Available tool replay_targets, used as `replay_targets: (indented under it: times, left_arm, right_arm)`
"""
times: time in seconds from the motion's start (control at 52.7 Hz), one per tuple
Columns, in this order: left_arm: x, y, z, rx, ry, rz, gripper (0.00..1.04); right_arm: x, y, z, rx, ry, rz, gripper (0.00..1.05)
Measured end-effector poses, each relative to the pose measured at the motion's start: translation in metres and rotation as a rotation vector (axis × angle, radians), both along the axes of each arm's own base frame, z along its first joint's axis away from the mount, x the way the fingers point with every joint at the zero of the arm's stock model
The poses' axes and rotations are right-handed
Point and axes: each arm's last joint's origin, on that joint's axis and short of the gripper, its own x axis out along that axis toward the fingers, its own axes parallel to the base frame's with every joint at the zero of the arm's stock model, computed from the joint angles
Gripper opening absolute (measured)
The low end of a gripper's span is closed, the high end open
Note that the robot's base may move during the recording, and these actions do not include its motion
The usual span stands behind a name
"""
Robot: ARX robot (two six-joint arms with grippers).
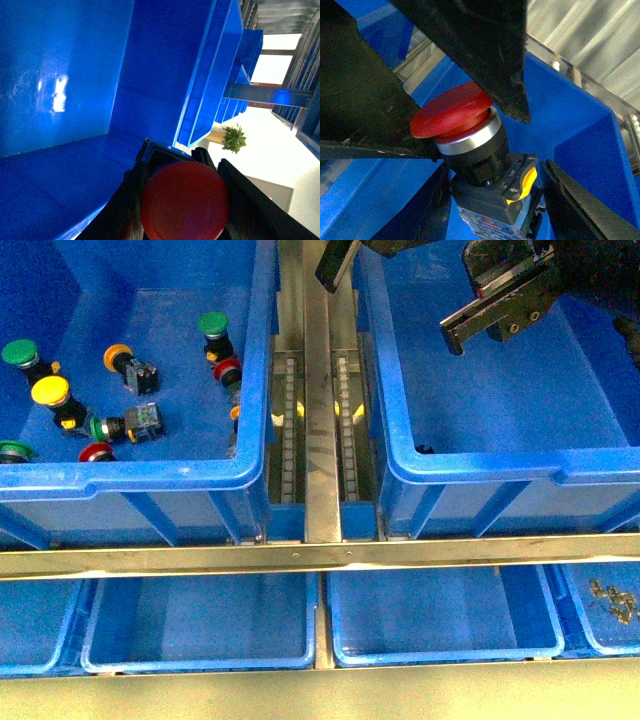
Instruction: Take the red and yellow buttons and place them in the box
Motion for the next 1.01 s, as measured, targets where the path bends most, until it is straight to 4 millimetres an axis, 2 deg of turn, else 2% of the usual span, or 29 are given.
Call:
replay_targets:
  times: [0.133,0.399,0.475,0.531,0.626,0.759,0.835,1.006]
  left_arm:
    - [0.000,0.000,0.000,0.002,-0.002,0.002,0.35]
    - [0.001,0.000,0.001,0.006,-0.024,0.010,0.36]
    - [0.001,0.000,0.002,0.003,-0.053,0.018,0.46]
    - [0.002,0.000,0.002,0.016,-0.085,0.030,0.60]
    - [0.004,0.002,0.003,0.025,-0.115,0.039,0.76]
    - [0.003,0.014,0.000,0.062,-0.151,0.045,0.97]
    - [0.001,0.025,-0.003,0.102,-0.160,0.056,0.97]
    - [-0.011,0.066,-0.009,0.228,-0.213,0.111,0.97]
  right_arm:
    - [0.000,0.000,0.000,-0.014,0.001,0.006,0.41]
    - [-0.001,-0.002,-0.002,-0.014,0.006,0.009,0.40]
    - [-0.001,-0.002,-0.002,-0.005,0.008,0.017,0.40]
    - [-0.003,-0.003,-0.005,0.009,0.020,0.017,0.40]
    - [-0.006,-0.005,-0.009,0.007,0.041,0.017,0.40]
    - [-0.008,-0.008,-0.013,0.006,0.058,0.020,0.40]
    - [-0.010,-0.011,-0.013,0.005,0.063,0.012,0.40]
    - [-0.012,-0.019,-0.014,0.003,0.068,-0.001,0.40]
